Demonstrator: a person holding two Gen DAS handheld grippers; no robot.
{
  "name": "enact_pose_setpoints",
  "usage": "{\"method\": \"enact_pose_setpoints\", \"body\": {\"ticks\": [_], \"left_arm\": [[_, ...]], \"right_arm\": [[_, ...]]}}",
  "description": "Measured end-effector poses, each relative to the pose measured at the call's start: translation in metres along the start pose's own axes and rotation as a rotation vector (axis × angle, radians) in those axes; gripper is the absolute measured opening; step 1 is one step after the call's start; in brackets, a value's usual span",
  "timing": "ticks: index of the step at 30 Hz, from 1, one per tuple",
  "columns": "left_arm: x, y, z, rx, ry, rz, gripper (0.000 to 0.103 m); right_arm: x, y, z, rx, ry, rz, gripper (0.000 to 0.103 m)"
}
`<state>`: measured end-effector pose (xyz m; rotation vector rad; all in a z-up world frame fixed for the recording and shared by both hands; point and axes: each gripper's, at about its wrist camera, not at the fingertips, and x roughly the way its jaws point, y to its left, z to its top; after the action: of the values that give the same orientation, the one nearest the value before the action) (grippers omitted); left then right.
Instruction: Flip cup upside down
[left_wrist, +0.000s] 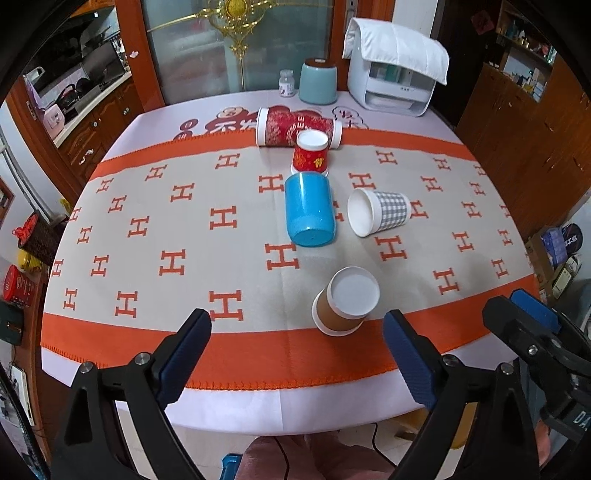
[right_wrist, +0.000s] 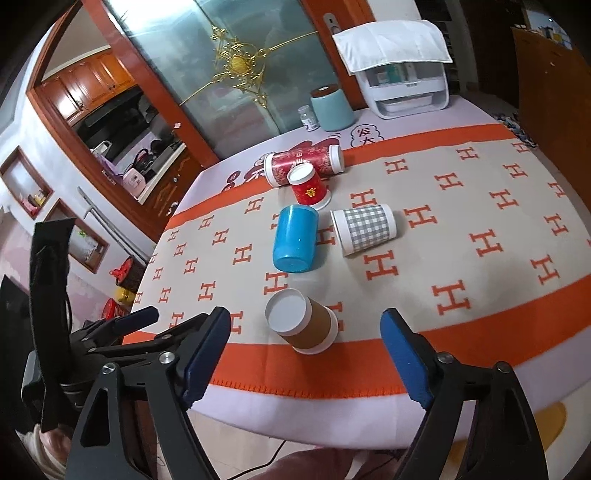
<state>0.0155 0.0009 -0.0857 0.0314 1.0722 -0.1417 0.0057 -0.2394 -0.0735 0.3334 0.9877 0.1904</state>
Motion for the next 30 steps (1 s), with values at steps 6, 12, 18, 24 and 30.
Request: {"method": "enact_pose_setpoints", "body": {"ticks": [6,12,18,24,30], "left_arm": [[-0.022,0.001,-0.007,-0.013,-0.054,0.008,0.101],[-0.04,0.001,-0.013,-0.018,-0.094,0.015,0.101],[-0.052,0.0,-0.015,-0.024,-0.125,0.035,0.101],[-0.061,-0.002,-0.016,-0.03,-0.151,0.042,0.101],[-0.065,-0.004,-0.016,-0.036,-0.165,0.045,0.101]], "right_arm": [[-0.023,0.015,-0.005,-0.04,-0.023,-0.062,0.086],[-0.046,0.035,-0.013,-0.09,-0.063,-0.102,0.089],[-0.065,0.047,-0.019,-0.11,-0.089,-0.123,0.09],[-0.076,0.05,-0.017,-0.117,-0.109,-0.131,0.09],[-0.086,0.054,-0.015,-0.127,-0.128,-0.142,0.09]]}}
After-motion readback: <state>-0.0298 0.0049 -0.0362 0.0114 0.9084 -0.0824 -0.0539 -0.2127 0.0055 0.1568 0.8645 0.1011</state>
